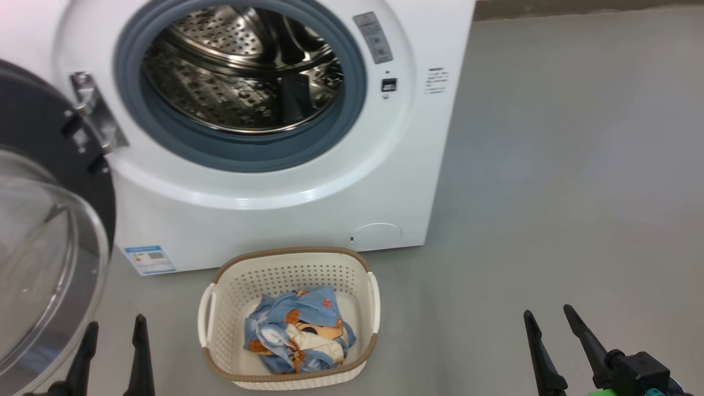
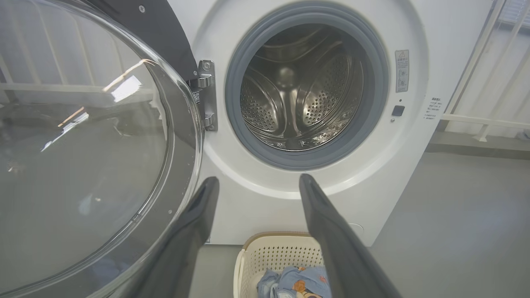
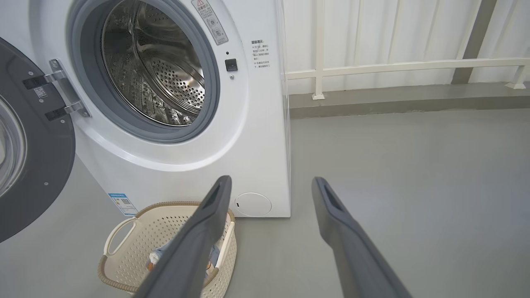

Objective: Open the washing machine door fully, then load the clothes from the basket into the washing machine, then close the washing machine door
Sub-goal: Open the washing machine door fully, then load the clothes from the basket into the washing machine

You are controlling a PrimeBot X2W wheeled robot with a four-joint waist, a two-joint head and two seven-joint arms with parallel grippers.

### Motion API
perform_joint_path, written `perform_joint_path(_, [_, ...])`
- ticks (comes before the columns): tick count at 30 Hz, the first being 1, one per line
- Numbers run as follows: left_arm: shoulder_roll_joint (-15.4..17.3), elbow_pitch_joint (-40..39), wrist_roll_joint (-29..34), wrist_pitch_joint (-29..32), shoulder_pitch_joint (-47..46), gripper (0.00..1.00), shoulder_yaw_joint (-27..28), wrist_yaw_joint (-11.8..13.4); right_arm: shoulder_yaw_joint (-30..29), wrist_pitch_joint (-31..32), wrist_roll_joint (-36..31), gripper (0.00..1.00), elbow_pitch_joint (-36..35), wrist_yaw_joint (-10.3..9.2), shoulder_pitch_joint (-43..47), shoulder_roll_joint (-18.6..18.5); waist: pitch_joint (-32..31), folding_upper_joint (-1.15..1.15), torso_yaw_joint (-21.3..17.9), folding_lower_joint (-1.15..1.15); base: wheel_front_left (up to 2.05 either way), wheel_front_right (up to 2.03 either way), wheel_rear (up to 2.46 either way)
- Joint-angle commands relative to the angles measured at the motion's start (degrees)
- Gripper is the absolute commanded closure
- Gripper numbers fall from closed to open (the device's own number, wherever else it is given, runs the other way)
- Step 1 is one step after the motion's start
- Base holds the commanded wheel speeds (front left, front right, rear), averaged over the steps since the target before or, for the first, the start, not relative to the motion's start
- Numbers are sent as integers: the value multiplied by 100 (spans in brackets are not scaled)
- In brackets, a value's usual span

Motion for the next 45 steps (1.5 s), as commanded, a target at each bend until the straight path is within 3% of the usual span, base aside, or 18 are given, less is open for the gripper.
perform_joint_path(1, [66, -109, 103, -72, -120, 0, 262, -15, 163, -69, -57, 0, -155, 9, -82, -36, 42, 0, -138, 0, 0, 0, 0])
perform_joint_path(19, [-898, 142, 700, -77, 161, 0, 1539, -804, -11, -69, -135, 0, -211, 9, 64, -25, 100, 0, -369, 0, 0, 0, 0])
perform_joint_path(27, [-997, 314, 745, -77, 167, 0, 1747, -920, -74, -69, -168, 0, -10, 9, 135, -24, 124, 0, -335, 0, 0, 0, 0])
perform_joint_path(45, [-934, 307, 650, -77, 221, 0, 1507, -937, -90, -69, -161, 0, 84, 9, 114, -24, 129, 0, -233, 0, 0, 0, 0])
